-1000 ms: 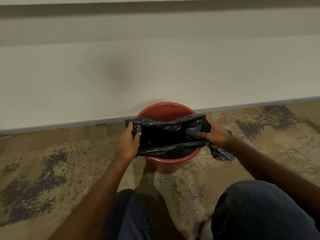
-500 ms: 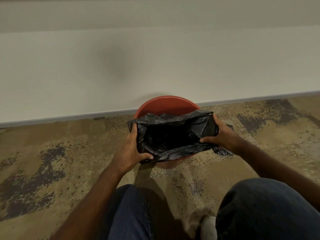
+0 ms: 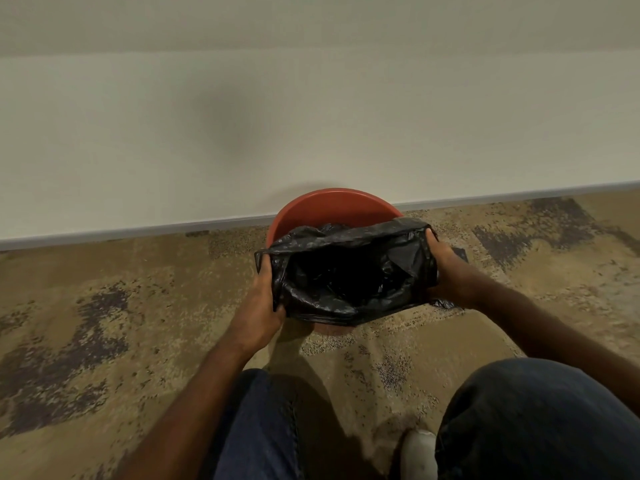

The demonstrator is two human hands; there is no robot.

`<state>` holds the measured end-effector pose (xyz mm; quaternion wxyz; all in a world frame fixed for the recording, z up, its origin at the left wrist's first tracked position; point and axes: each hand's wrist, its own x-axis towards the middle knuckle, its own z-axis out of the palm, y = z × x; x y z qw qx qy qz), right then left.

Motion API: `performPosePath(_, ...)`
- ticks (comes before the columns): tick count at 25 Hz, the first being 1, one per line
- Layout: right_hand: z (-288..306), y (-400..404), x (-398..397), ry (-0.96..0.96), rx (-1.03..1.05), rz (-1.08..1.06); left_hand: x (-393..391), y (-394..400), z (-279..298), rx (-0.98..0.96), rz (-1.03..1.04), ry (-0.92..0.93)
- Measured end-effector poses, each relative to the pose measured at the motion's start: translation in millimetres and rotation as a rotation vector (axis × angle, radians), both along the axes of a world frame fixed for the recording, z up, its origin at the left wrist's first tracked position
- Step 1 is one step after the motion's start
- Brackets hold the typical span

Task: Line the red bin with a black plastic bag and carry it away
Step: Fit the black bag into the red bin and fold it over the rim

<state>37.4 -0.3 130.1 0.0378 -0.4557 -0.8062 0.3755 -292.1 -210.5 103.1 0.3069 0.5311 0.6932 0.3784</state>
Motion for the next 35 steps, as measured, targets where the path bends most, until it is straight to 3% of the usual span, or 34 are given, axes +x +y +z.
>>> performPosePath(3,-7,-2,-7,-0.018,0.072,-0.063,2,1,0,0.009,0.032,0.021)
performPosePath(8,0,7,-20,0.232,0.006,-0.135,-4,17,12,0.060,0.122,-0.041)
performPosePath(14,6,21,-22,0.368,-0.296,-0.050,-17,38,29,-0.063,0.304,-0.488)
performPosePath(18,7,34,-37,0.411,-0.341,-0.235,-27,59,39,-0.105,0.481,-0.616)
performPosePath(23,-7,50,-64,0.445,-0.256,-0.383,-35,98,39,-0.157,0.489,-0.516)
performPosePath(28,-16,62,-85,0.369,-0.071,-0.349,-47,131,24,-0.164,0.448,-0.331)
performPosePath(35,-22,80,-100,0.288,0.144,-0.306,-55,170,17,-0.101,0.349,0.066)
